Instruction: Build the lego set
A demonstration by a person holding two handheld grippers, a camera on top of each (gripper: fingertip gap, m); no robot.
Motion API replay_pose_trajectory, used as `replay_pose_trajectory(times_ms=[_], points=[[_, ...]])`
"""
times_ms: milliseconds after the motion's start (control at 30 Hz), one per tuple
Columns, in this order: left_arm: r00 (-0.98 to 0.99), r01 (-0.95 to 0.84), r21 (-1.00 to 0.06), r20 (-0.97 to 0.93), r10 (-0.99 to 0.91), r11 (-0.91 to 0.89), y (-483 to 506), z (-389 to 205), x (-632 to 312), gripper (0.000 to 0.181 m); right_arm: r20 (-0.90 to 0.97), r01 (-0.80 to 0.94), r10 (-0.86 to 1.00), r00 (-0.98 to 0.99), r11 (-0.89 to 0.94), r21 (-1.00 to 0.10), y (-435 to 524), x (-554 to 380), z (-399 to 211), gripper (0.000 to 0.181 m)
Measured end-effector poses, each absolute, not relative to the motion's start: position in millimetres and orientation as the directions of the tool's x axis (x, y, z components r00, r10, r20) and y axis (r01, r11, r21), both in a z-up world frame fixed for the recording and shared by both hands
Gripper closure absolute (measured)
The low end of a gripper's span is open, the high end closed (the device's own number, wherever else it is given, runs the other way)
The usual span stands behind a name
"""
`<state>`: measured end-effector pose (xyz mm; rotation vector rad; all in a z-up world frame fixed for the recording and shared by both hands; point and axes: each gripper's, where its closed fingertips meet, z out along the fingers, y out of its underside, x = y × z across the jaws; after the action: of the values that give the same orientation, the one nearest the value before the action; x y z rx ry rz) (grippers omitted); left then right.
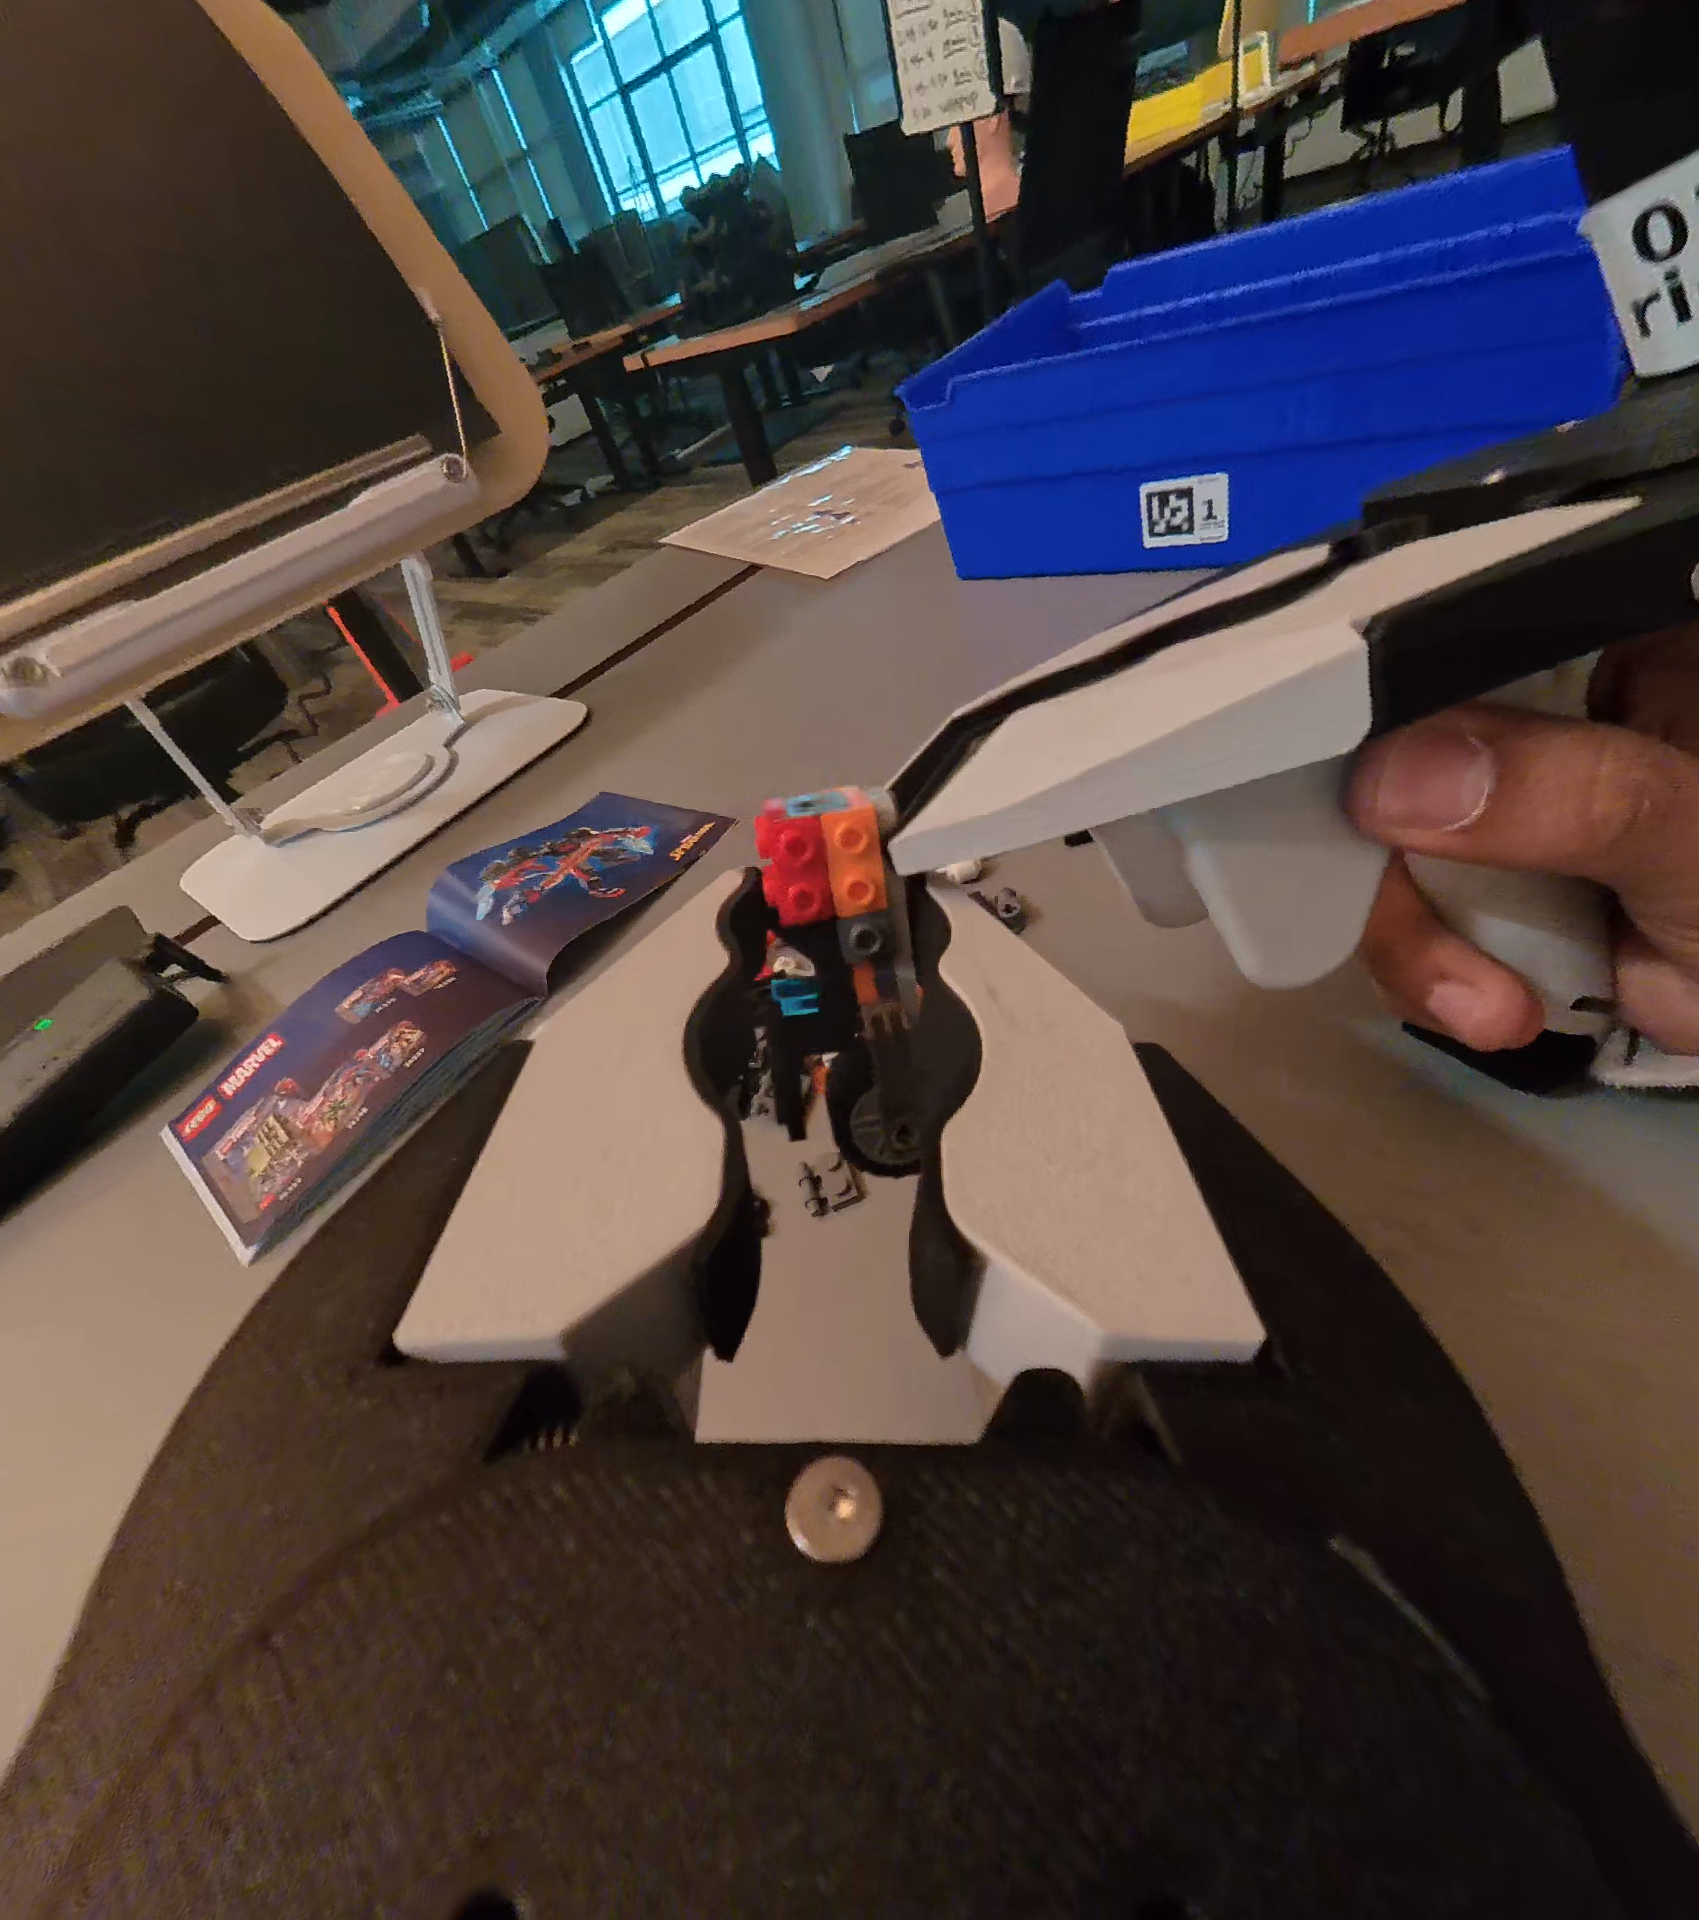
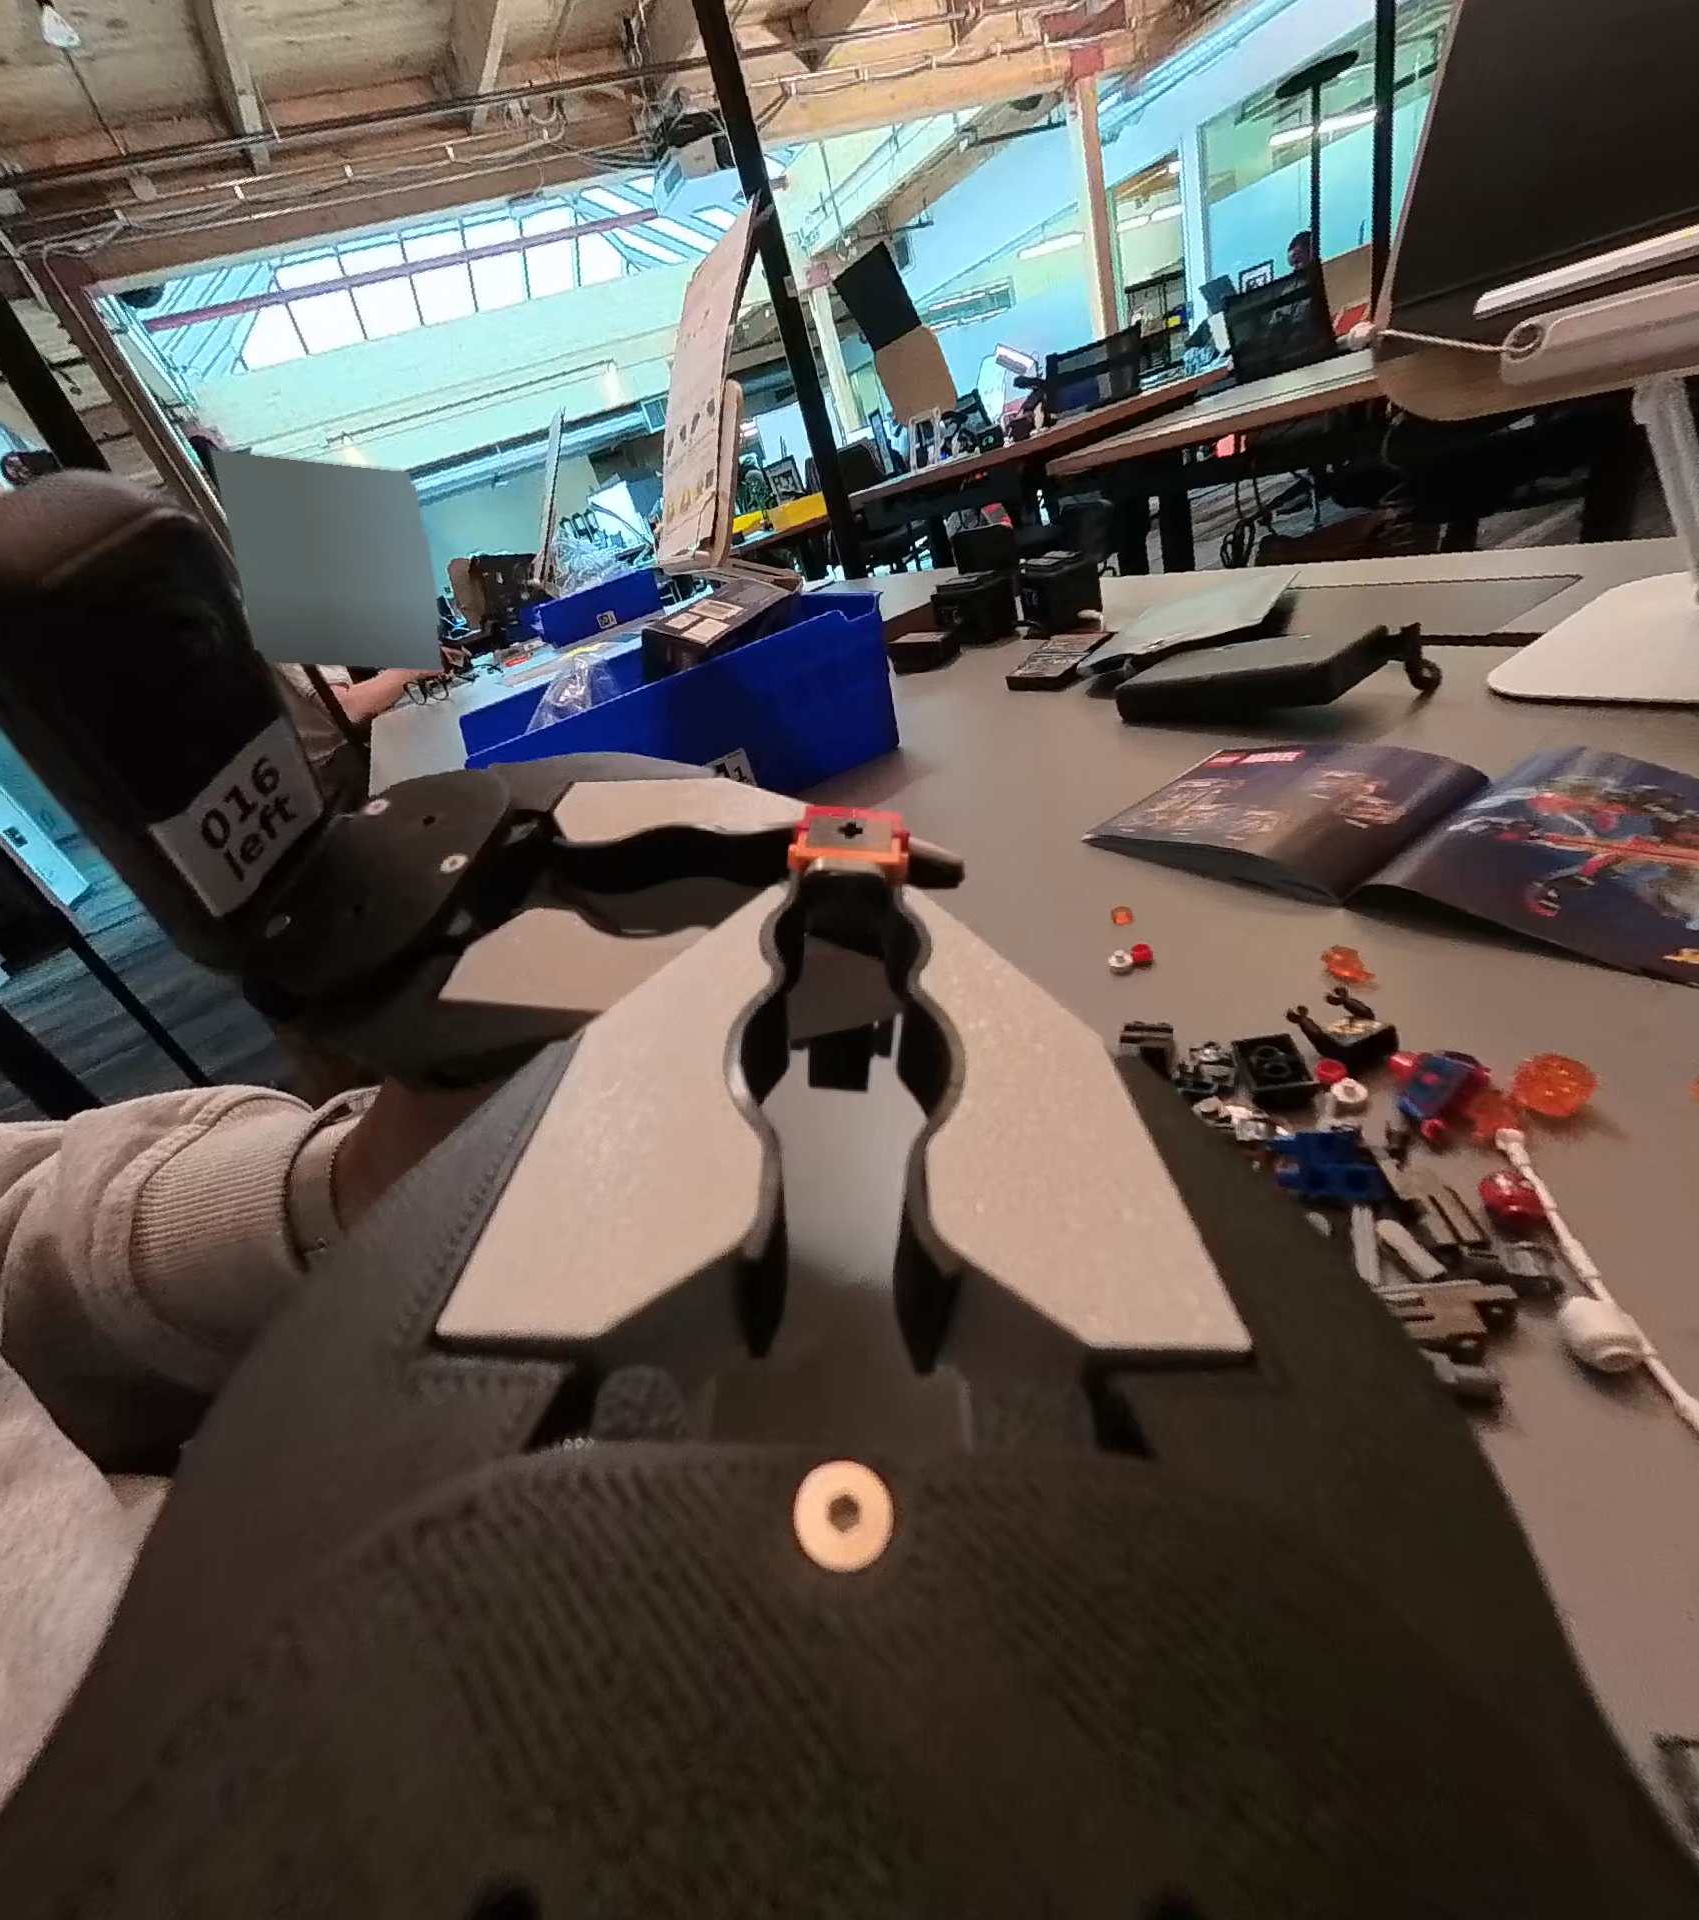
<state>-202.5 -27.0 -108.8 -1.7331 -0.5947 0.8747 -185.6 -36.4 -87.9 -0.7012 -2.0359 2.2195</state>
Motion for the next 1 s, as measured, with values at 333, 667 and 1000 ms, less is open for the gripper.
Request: replay_pose_trajectory(times_ms=[333,667,1000], points=[[0.592,0.026,-0.945,-0.249,0.766,-0.326,-29.1,-113.0,-205.8,0.156,-0.315,0.286,0.350,-0.882,-0.131,-0.949,-36.2,-187.6,-89.6,0.168],[0.570,0.013,-0.937,-0.280,0.772,-0.349,-31.1,-111.9,-207.5,0.157,-0.326,0.296,0.360,-0.874,-0.138,-0.945,-36.8,-188.6,-88.0,0.168],[0.582,0.028,-0.945,-0.250,0.774,-0.326,-32.0,-112.2,-209.0,0.156,-0.336,0.307,0.350,-0.874,-0.137,-0.942,-35.1,-187.4,-87.9,0.170]])
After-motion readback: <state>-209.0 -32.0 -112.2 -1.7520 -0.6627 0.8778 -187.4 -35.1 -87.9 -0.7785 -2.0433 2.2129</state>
